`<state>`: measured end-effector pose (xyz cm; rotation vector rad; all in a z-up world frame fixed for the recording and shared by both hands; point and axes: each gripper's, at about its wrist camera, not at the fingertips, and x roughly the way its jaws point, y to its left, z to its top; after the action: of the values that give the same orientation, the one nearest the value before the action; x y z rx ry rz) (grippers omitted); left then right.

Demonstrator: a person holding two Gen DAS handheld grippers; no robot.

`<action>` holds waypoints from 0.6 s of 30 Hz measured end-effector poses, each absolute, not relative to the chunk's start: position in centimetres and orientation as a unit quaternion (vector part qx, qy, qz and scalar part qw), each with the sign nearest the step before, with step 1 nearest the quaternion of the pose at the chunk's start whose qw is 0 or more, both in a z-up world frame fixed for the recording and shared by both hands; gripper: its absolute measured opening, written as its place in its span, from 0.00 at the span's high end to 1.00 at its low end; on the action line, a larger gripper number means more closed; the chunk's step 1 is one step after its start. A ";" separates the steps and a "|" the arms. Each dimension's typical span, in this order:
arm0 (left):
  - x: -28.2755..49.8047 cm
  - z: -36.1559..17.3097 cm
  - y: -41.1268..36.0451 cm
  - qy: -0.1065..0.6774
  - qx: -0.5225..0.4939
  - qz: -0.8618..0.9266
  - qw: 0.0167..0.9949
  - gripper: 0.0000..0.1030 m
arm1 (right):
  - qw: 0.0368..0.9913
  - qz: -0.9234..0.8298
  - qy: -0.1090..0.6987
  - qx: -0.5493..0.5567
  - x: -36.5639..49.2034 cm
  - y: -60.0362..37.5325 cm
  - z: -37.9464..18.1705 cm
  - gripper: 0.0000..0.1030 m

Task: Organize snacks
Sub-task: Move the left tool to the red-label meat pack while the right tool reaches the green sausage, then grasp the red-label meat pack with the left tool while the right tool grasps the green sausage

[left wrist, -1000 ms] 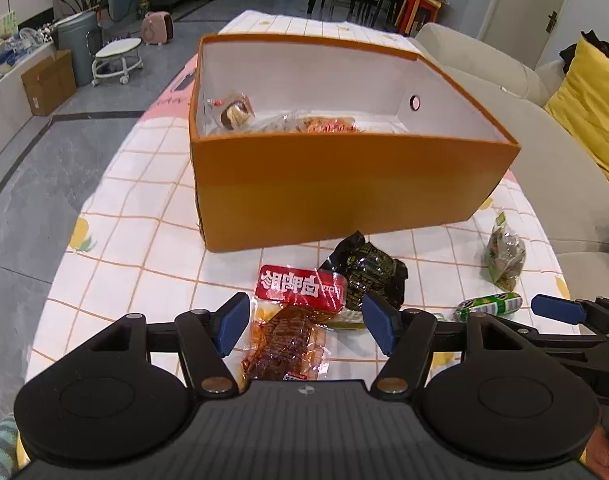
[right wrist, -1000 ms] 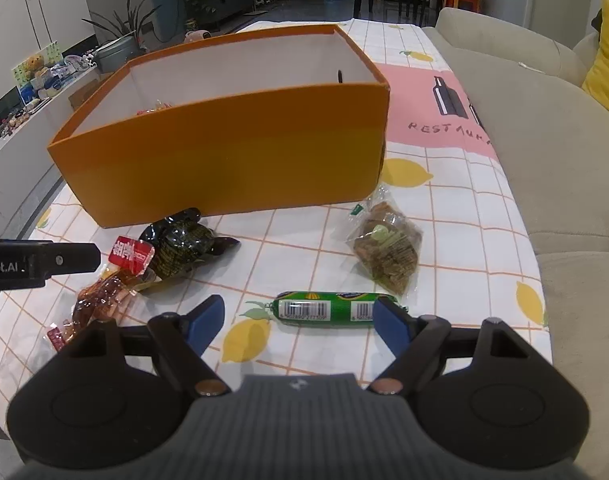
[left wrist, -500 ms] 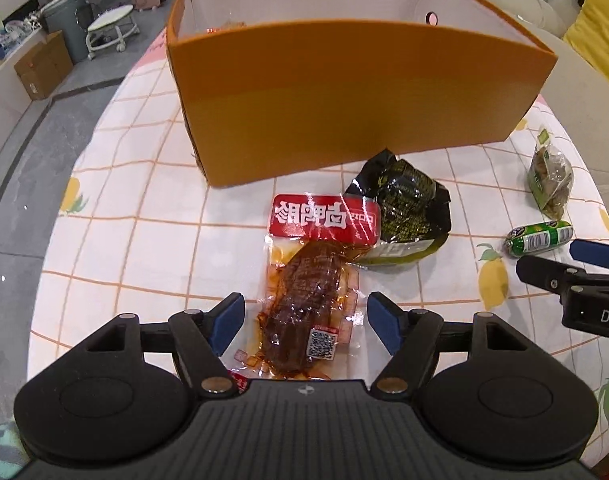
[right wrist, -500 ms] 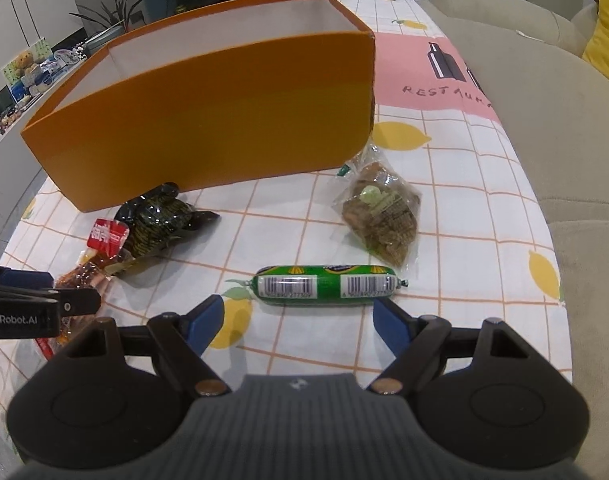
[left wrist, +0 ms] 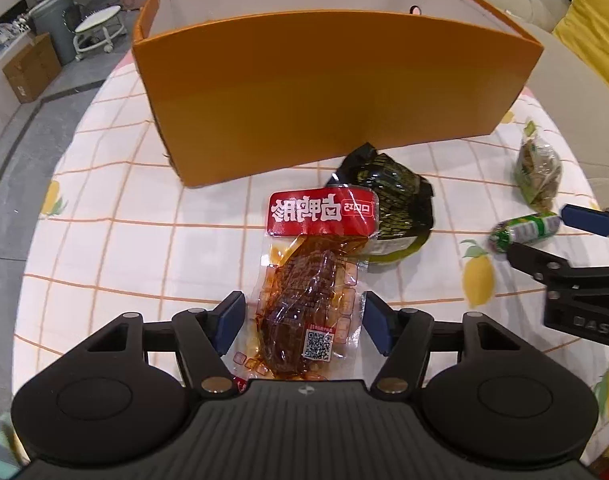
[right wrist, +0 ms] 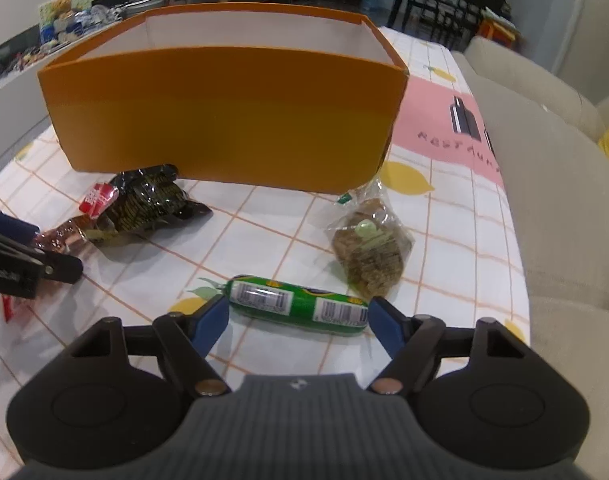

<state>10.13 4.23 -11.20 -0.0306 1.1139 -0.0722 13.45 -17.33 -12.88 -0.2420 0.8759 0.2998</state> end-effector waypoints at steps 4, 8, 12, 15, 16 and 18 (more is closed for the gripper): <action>10.1 -11.1 4.2 0.530 -0.017 -0.035 0.847 0.30 | 0.886 0.163 0.409 -0.145 14.0 -17.2 -13.3 0.28; 10.1 -11.1 4.2 0.531 -0.022 -0.035 0.846 0.30 | 0.887 0.166 0.406 -0.145 14.5 -17.4 -13.8 0.28; 10.1 -11.0 4.4 0.533 -0.027 -0.034 0.845 0.30 | 0.884 0.168 0.415 -0.131 14.8 -17.7 -13.9 0.55; 10.2 -11.0 4.7 0.533 -0.037 -0.032 0.844 0.31 | 0.876 0.183 0.434 -0.103 14.7 -17.8 -13.6 0.82; 10.2 -10.9 4.8 0.533 -0.042 -0.031 0.845 0.31 | 0.874 0.187 0.436 -0.102 14.5 -17.6 -13.5 0.84; 10.2 -10.8 5.0 0.530 -0.050 -0.029 0.846 0.32 | 0.871 0.197 0.438 -0.106 14.1 -17.0 -13.5 0.85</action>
<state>10.16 4.96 -10.83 -0.1060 1.1180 -0.0614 14.07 -16.98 -13.45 -0.2209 0.9158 0.4126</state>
